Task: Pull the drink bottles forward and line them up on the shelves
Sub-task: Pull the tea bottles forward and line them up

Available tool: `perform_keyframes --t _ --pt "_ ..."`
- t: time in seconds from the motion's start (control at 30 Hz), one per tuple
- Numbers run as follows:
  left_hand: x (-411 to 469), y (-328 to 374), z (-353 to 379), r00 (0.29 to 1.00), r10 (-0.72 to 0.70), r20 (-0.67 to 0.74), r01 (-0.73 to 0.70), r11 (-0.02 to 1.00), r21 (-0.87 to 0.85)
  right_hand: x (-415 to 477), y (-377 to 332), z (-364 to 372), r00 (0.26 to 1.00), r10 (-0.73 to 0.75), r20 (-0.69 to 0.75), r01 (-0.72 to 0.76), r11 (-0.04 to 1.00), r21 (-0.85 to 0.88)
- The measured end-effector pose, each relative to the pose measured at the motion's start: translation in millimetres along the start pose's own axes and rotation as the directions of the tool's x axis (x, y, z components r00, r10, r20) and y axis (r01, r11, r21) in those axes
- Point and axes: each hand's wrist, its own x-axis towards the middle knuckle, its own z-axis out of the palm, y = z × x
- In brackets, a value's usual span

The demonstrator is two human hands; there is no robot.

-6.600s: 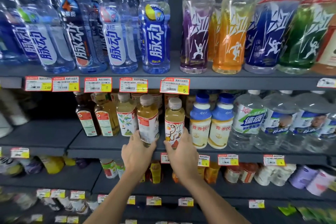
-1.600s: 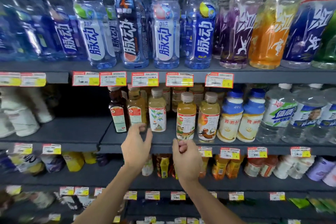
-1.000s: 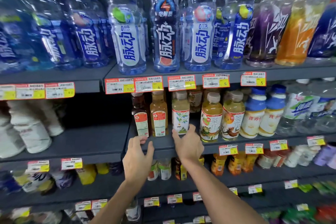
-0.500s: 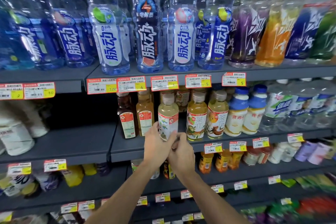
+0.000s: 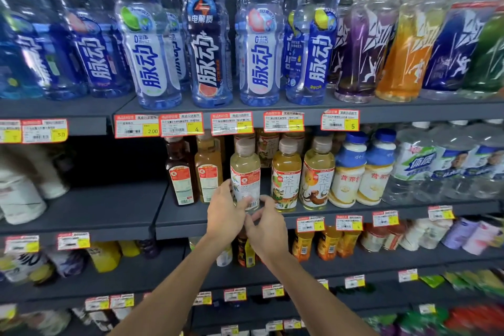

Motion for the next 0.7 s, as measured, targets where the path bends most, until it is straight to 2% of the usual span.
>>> perform_keyframes --t 0.2,0.33,0.43,0.53,0.6,0.7 --pt "-6 0 -8 0.998 -0.048 -0.028 0.048 0.999 0.019 1 1 8 1.0 -0.01 0.029 0.01 1.0 -0.006" --pt "-22 -3 -7 0.997 -0.014 -0.08 0.014 1.0 -0.001 9 -4 10 0.997 -0.018 0.077 0.026 0.995 -0.099" --pt "-27 -7 -10 0.995 -0.013 -0.097 0.01 0.999 -0.032 6 -7 12 0.999 0.038 0.008 -0.036 0.991 -0.13" --pt "-25 -5 -13 0.999 0.029 -0.037 -0.031 0.998 -0.056 -1 -12 17 0.991 0.116 -0.064 -0.119 0.992 -0.05" --pt "-26 -6 -13 0.999 0.003 -0.035 -0.007 0.994 -0.106 0 -14 19 0.99 0.102 -0.101 -0.11 0.991 -0.082" --pt "-25 -11 -16 0.996 -0.052 -0.075 0.041 0.989 -0.144 3 -14 18 0.992 0.017 -0.124 -0.046 0.971 -0.234"
